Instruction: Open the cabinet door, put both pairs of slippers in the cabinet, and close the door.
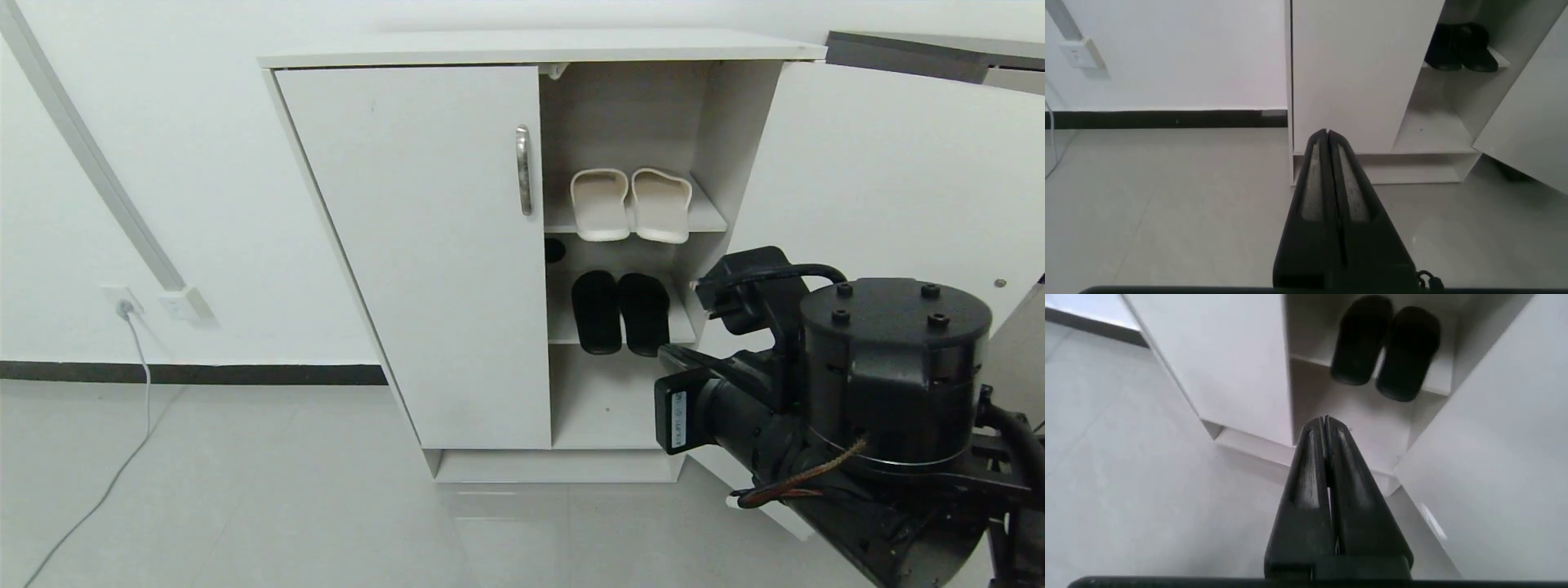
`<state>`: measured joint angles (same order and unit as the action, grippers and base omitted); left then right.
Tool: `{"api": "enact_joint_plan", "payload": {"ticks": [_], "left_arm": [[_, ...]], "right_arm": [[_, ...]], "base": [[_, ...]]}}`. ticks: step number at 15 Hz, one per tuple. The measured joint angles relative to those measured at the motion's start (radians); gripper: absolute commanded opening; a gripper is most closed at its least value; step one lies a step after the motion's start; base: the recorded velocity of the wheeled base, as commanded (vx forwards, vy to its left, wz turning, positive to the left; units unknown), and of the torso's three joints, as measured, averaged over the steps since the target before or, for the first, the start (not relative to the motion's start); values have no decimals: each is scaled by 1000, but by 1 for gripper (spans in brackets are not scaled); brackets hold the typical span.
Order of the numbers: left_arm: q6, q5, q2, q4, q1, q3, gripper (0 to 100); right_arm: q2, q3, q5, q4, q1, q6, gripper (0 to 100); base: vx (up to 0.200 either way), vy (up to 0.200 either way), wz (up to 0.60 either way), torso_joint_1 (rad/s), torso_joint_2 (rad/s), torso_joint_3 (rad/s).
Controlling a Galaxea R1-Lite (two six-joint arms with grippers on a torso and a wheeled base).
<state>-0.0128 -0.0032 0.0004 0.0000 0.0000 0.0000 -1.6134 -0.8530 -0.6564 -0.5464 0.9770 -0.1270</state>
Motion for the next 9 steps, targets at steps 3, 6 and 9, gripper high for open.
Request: {"api": "enact_joint_plan", "payload": {"ticks": [3,6,9], "left_arm": [[-1,0,0,0,0,0,0],[-1,0,0,0,0,0,0],[-1,0,0,0,0,0,0]], "right_arm": [[1,7,0,1,-1,6,0],[2,8,1,1,-2,7,0],[3,10,1,0,-1,6,0]], "base": [[0,0,0,0,0,0],[0,0,0,0,0,0],[0,0,0,0,0,0]]}}
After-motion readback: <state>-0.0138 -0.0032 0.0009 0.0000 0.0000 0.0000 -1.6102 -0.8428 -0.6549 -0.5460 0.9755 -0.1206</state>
